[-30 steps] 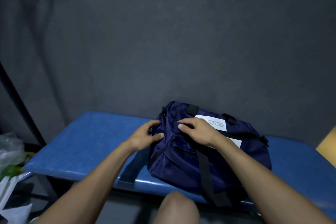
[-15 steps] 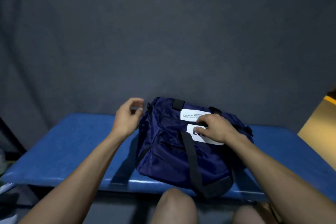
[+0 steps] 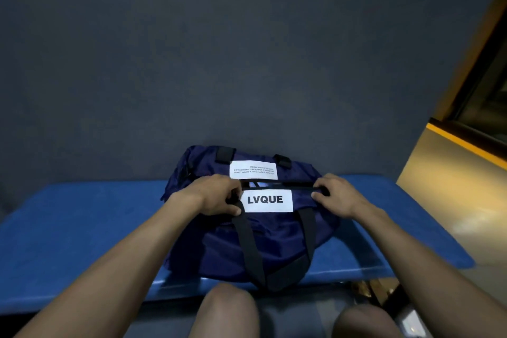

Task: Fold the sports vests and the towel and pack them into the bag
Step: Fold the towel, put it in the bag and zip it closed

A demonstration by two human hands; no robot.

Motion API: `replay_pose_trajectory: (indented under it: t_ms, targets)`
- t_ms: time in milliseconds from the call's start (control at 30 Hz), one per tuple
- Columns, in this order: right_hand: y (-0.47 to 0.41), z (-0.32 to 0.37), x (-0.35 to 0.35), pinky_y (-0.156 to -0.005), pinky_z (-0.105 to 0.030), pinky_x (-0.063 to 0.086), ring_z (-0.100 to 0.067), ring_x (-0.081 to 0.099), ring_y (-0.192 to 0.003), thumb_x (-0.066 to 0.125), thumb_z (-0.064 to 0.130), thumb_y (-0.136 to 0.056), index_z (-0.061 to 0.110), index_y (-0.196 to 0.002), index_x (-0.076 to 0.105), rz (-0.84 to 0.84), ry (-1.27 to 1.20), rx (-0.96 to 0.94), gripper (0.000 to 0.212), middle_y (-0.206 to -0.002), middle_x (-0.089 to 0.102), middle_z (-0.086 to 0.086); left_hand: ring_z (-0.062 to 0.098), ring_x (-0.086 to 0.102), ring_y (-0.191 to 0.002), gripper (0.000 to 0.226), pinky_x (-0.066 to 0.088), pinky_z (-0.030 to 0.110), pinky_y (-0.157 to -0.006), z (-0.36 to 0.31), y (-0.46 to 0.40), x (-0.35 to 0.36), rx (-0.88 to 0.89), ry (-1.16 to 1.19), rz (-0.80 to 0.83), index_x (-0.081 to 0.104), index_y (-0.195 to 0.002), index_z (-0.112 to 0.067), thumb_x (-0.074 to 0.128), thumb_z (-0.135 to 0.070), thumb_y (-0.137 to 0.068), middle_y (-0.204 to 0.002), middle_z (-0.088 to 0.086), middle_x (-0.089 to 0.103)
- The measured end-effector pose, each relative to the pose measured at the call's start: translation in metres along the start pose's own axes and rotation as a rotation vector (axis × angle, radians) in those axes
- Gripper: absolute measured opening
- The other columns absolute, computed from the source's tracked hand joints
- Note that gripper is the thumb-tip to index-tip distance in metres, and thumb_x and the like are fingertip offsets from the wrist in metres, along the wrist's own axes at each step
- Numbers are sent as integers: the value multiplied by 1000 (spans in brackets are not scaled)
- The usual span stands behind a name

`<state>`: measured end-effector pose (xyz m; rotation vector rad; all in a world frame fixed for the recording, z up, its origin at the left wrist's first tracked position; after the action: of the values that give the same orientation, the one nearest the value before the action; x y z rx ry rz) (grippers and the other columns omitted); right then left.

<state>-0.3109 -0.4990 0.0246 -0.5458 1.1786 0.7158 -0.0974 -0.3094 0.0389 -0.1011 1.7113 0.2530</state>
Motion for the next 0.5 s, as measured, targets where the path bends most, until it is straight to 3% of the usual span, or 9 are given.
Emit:
replay_pose_trajectory:
  t_ms: [100, 200, 333, 500]
  targets:
    - [-4, -7, -7, -92, -30, 39, -24, 54, -103, 50, 15, -99, 19, -91, 59, -54, -93, 44, 13, -109, 52, -3, 15, 57, -102, 36, 50, 38, -85, -1, -6, 0, 7, -26, -49, 58, -108, -32, 75, -51, -83, -111, -11, 59]
    - [-9, -20, -5, -90, -33, 42, -28, 57, -105, 44, 5, -98, 16, -95, 60, -20, -97, 87, 19, -107, 62, -6, 11, 56, -97, 33, 50, 35, -85, -13, -17, -7, 73, 112, -144, 61, -106, -33, 77, -49, -82, -107, -11, 56]
    - [-16, -37, -2, -81, -26, 45, -24, 63, -95, 57, 7, -96, 17, -103, 65, -53, -226, 175, 14, -97, 69, -5, 8, 59, -92, 23, 47, 23, -86, -55, -46, -15, 188, 367, -217, 66, -110, -26, 74, -33, -90, -110, -6, 58]
    - [-21, -48, 12, -75, -21, 43, -14, 62, -80, 67, 11, -91, 17, -108, 68, 5, -326, 240, 18, -85, 70, -1, 14, 61, -102, 30, 45, 22, -87, -99, -89, -4, 216, 400, -153, 64, -122, -19, 69, -29, -95, -113, -5, 63]
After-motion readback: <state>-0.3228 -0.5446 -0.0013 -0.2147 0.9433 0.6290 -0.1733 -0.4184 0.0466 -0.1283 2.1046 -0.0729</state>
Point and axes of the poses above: each hand's wrist, its own y-axis away from the middle knuckle, its own x-axis out of the palm, z = x × y, the point moved 7 cm from there along -y, towards the middle knuckle
